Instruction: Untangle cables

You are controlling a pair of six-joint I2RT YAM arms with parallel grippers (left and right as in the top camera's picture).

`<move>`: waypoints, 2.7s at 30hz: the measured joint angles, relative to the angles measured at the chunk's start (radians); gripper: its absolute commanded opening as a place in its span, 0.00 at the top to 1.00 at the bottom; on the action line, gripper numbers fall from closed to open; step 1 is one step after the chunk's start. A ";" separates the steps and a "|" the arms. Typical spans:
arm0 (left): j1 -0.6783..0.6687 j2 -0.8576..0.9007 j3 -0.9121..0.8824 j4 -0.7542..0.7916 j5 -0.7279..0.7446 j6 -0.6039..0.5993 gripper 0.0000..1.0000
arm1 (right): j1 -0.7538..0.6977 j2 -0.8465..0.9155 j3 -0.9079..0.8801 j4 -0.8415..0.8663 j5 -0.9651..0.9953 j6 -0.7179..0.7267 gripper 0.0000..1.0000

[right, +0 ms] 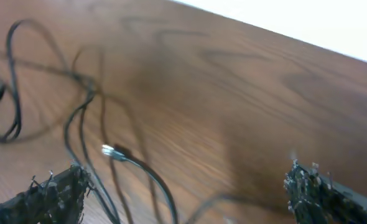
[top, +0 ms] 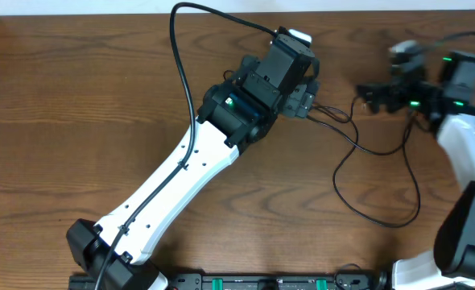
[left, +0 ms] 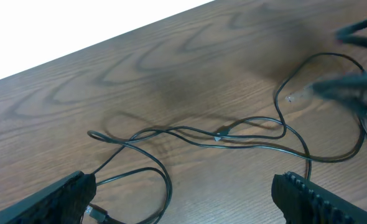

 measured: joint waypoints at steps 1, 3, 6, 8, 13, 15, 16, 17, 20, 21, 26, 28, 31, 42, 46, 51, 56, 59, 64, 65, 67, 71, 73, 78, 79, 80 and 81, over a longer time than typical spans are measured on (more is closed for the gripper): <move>0.000 0.000 0.000 0.000 0.000 0.000 0.05 | 0.033 0.008 0.000 0.000 0.011 -0.026 0.01; 0.000 0.000 0.000 0.000 0.000 0.000 0.05 | 0.090 0.033 0.000 0.002 0.030 -0.066 0.01; 0.000 0.000 0.000 0.000 0.000 0.000 0.05 | 0.157 0.089 0.000 0.009 0.071 -0.106 0.01; 0.000 0.000 0.000 0.000 0.000 0.000 0.05 | 0.184 0.128 0.000 0.010 0.099 -0.120 0.01; 0.000 0.000 0.000 0.000 0.000 0.000 0.05 | 0.219 0.201 0.000 0.011 0.137 -0.137 0.02; 0.000 0.000 0.000 0.000 0.000 0.000 0.05 | 0.222 0.214 0.000 0.011 0.143 -0.140 0.06; 0.000 0.000 0.000 0.000 0.000 0.000 0.05 | 0.222 0.216 0.000 0.010 0.146 -0.144 0.16; 0.000 0.000 0.000 0.000 0.000 0.000 0.05 | 0.222 0.216 0.000 0.009 0.148 -0.144 0.42; 0.000 0.000 0.000 0.000 0.000 0.000 0.04 | 0.222 0.216 0.000 0.010 0.153 -0.151 0.99; 0.000 0.000 0.000 0.000 0.000 0.000 0.05 | 0.222 0.216 0.000 0.008 0.153 -0.151 0.99; 0.000 0.000 0.000 0.000 0.000 0.000 0.05 | 0.222 0.216 0.000 0.000 0.153 -0.151 0.99; 0.000 0.000 0.000 0.000 0.000 0.000 0.05 | 0.222 0.216 0.000 0.012 0.153 -0.149 0.99; 0.000 0.000 0.000 0.000 0.000 0.000 0.05 | 0.221 0.216 0.000 0.079 0.154 -0.113 0.99; 0.000 0.000 0.000 -0.001 0.000 0.000 0.05 | 0.155 0.039 0.001 0.614 0.152 0.264 0.99; 0.000 0.000 0.000 0.000 0.000 0.000 0.04 | 0.147 -0.124 0.007 0.789 0.150 0.322 0.99; 0.000 0.000 0.000 0.000 0.000 0.000 0.04 | 0.148 -0.270 0.015 0.905 0.145 0.348 0.99; 0.000 0.000 0.000 0.000 0.000 0.000 0.05 | 0.148 -0.343 0.015 0.943 0.144 0.358 0.99; 0.000 0.000 0.000 0.000 0.000 0.000 0.05 | 0.148 -0.351 0.015 0.943 0.144 0.359 0.99; 0.000 0.000 0.000 0.000 0.000 0.000 0.05 | 0.148 -0.351 0.015 0.941 0.144 0.362 0.99; 0.000 0.000 0.000 0.000 0.000 0.000 0.05 | 0.148 -0.351 0.015 0.943 0.145 0.362 0.99; 0.000 0.000 0.000 0.000 0.000 0.000 0.04 | 0.148 -0.351 0.014 0.964 0.148 0.363 0.99; 0.000 0.000 0.000 0.000 0.000 0.000 0.05 | 0.148 -0.351 0.014 1.038 0.151 0.365 0.99; 0.000 0.000 0.000 0.000 0.000 0.000 0.05 | 0.148 -0.352 0.014 1.028 0.152 0.362 0.99; 0.000 0.000 0.000 -0.001 0.000 0.000 0.04 | 0.129 -0.351 0.015 0.841 0.166 0.339 0.99; 0.000 0.000 0.000 0.000 0.000 0.000 0.04 | 0.120 -0.351 0.014 0.797 0.179 0.335 0.99; 0.000 0.000 0.000 0.000 0.000 0.000 0.05 | 0.109 -0.351 0.014 0.763 0.194 0.330 0.99; 0.000 0.000 0.000 -0.001 0.000 0.000 0.05 | 0.098 -0.351 0.014 0.733 0.209 0.322 0.99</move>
